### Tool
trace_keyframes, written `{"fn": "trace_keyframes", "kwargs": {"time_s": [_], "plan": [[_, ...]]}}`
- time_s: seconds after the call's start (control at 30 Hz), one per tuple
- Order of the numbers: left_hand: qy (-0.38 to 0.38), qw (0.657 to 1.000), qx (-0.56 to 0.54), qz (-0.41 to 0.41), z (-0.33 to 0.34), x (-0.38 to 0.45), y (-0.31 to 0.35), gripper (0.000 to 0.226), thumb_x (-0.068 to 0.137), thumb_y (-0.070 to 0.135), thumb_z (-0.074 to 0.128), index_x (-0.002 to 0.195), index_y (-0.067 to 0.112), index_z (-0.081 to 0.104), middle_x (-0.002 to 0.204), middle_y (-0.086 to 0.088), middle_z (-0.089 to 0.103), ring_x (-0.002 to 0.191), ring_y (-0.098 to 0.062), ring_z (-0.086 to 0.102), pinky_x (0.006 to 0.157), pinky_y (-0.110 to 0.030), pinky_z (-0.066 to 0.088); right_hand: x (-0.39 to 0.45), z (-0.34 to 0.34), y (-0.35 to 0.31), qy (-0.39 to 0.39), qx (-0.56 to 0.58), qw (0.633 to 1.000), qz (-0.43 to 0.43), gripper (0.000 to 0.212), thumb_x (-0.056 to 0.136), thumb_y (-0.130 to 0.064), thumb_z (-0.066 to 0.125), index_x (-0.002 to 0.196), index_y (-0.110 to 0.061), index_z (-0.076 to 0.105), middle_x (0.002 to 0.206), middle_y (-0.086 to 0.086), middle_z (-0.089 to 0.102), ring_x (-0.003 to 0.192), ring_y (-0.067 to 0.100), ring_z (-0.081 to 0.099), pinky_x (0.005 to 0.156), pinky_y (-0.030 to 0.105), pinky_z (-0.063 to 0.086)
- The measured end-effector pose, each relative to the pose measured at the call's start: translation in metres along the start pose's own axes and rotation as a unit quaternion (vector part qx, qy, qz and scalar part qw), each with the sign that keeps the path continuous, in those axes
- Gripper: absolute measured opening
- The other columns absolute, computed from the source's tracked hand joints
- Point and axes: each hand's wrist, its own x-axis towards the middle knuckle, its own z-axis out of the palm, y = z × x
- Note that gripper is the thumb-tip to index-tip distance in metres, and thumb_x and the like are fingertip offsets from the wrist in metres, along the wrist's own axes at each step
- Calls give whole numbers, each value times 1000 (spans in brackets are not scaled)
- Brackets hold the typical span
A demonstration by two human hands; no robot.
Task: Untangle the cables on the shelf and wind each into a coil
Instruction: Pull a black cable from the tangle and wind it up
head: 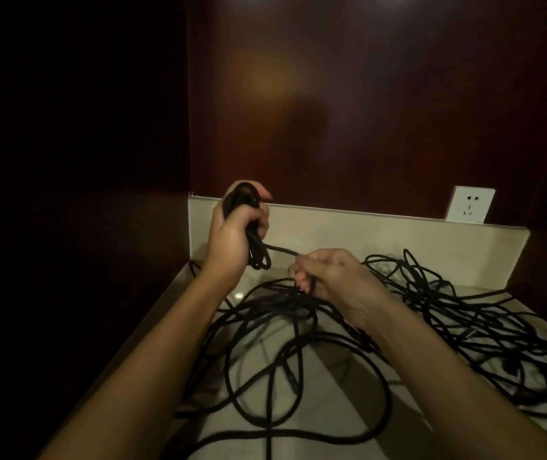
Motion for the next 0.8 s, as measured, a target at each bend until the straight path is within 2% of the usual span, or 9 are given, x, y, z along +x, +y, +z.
{"fn": "trace_keyframes", "kwargs": {"time_s": [0.2, 0.3, 0.37, 0.43, 0.5, 0.57, 0.63, 0.73, 0.8], "plan": [[-88, 974, 200, 54, 3, -7, -7, 21, 79, 5, 47, 93, 16, 59, 67, 7, 50, 60, -8, 44, 60, -27, 34, 4, -1, -19, 54, 129, 990, 19, 20, 102, -11, 52, 87, 0, 61, 66, 4, 59, 51, 6, 58, 50, 16, 48], [-51, 964, 235, 115, 13, -6, -9, 20, 82, 4, 48, 98, 10, 58, 69, 7, 50, 60, -7, 45, 59, -26, 36, 15, -10, -40, 109, -95, 981, -132, 24, 102, -16, 53, 81, -7, 60, 63, 1, 52, 45, 4, 42, 47, 20, 36], [-56, 931, 306, 191, 21, -3, -8, 22, 83, 4, 50, 103, 7, 59, 77, 6, 55, 66, -9, 51, 64, -26, 40, 24, -16, -62, 177, -353, 863, -317, 21, 99, -22, 58, 81, -11, 62, 64, -1, 58, 54, 11, 52, 57, 29, 40], [-73, 898, 347, 261, 30, -1, -5, 26, 82, 4, 52, 107, 5, 59, 91, 6, 57, 79, -9, 55, 73, -23, 42, 26, -15, -88, 200, -441, 752, -448, 20, 98, -25, 57, 86, -10, 64, 75, 2, 64, 68, 23, 61, 62, 35, 45], [-21, 924, 270, 271, 38, 2, 1, 24, 85, 0, 53, 108, 5, 57, 92, 8, 56, 81, -3, 53, 74, -20, 41, 25, -10, -98, 226, -475, 670, -525, 24, 99, -27, 53, 91, -9, 64, 85, 6, 65, 72, 29, 64, 57, 38, 49], [67, 962, 154, 216, 40, 5, 5, 28, 88, 1, 51, 114, 10, 55, 95, 7, 57, 82, -3, 53, 74, -23, 42, 26, -10, -86, 241, -505, 637, -531, 26, 101, -28, 51, 92, -8, 65, 85, 8, 63, 69, 32, 64, 50, 40, 50], [71, 963, 208, 158, 33, 1, 2, 39, 88, 5, 50, 126, 12, 55, 105, 12, 60, 91, 0, 57, 82, -21, 46, 25, -12, -66, 214, -530, 643, -510, 29, 101, -32, 49, 92, -9, 64, 82, 7, 61, 65, 33, 63, 48, 42, 50], [-46, 931, 347, 99, 19, -14, -7, 46, 81, 13, 48, 125, 15, 61, 97, 18, 61, 87, 2, 58, 82, -25, 47, 19, -18, -46, 148, -556, 664, -479, 28, 99, -33, 47, 93, -11, 63, 78, 3, 59, 63, 29, 61, 50, 40, 49], [-76, 898, 423, 100, 14, -19, -8, 42, 79, 18, 47, 118, 16, 62, 96, 9, 64, 87, -8, 61, 79, -31, 49, 14, -17, -40, 100, -513, 745, -415, 17, 98, -28, 53, 95, -15, 62, 81, -2, 64, 71, 22, 63, 60, 41, 50]]}}
